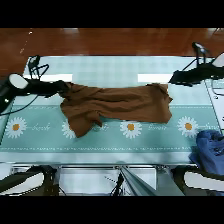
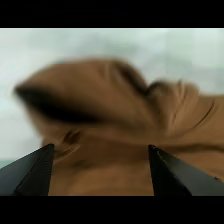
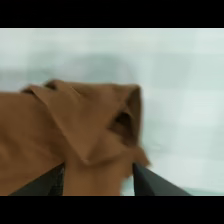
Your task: Fold the shirts.
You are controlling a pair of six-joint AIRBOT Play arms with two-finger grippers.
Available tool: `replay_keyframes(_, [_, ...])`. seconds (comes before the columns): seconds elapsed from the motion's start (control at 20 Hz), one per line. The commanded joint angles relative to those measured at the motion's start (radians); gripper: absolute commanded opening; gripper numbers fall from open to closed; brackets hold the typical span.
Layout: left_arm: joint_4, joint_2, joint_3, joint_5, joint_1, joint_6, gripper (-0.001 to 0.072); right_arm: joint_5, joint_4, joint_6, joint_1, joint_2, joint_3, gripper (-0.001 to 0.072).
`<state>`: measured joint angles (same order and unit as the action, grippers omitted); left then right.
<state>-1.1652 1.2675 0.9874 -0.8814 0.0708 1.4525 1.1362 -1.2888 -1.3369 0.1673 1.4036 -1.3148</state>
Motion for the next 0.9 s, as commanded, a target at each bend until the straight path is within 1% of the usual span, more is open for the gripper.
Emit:
replay_keyframes(0.0, [-0.096,0.0,0.043,-0.314,0.145,0.0,0.0717,0.132,-0.242,-0.034,0.065,-0.082,-0.019,0.0502])
replay_keyframes(0.05, [-0.092,0.0,0.021,-0.352,0.183,0.0,0.0716,0.14,-0.227,-0.037,0.101,-0.087,-0.011,0.0503])
replay_keyframes(0.15, [-0.052,0.0,-0.049,-0.369,0.224,-0.006,0.0717,0.149,-0.163,-0.028,0.164,-0.086,0.026,0.0503])
replay_keyframes(0.2, [-0.014,0.001,-0.092,-0.356,0.229,-0.048,0.0717,0.149,-0.124,-0.017,0.189,-0.086,0.053,0.0504])
replay_keyframes(0.3, [0.087,0.006,-0.163,-0.296,0.226,-0.113,0.0717,0.157,-0.032,0.027,0.223,-0.086,0.114,0.0503])
replay_keyframes(0.35, [0.138,0.012,-0.187,-0.262,0.224,-0.129,0.0717,0.159,0.007,0.04,0.23,-0.086,0.142,0.0503])
replay_keyframes(0.55, [0.283,0.069,-0.207,-0.144,0.192,-0.159,0.0716,0.131,0.119,0.049,0.229,-0.086,0.199,0.0503])
replay_keyframes(0.7, [0.337,0.134,-0.207,-0.086,0.14,-0.158,0.0712,0.103,0.18,0.049,0.229,-0.086,0.201,0.0503])
replay_keyframes(0.75, [0.337,0.156,-0.207,-0.067,0.117,-0.158,0.0623,0.102,0.184,0.049,0.229,-0.086,0.201,0.0503])
replay_keyframes(0.8, [0.336,0.177,-0.207,-0.051,0.101,-0.158,0.0469,0.105,0.183,0.049,0.229,-0.086,0.201,0.0503])
replay_keyframes(0.85, [0.336,0.192,-0.207,-0.042,0.095,-0.158,0.0249,0.113,0.183,0.049,0.229,-0.086,0.201,0.0503])
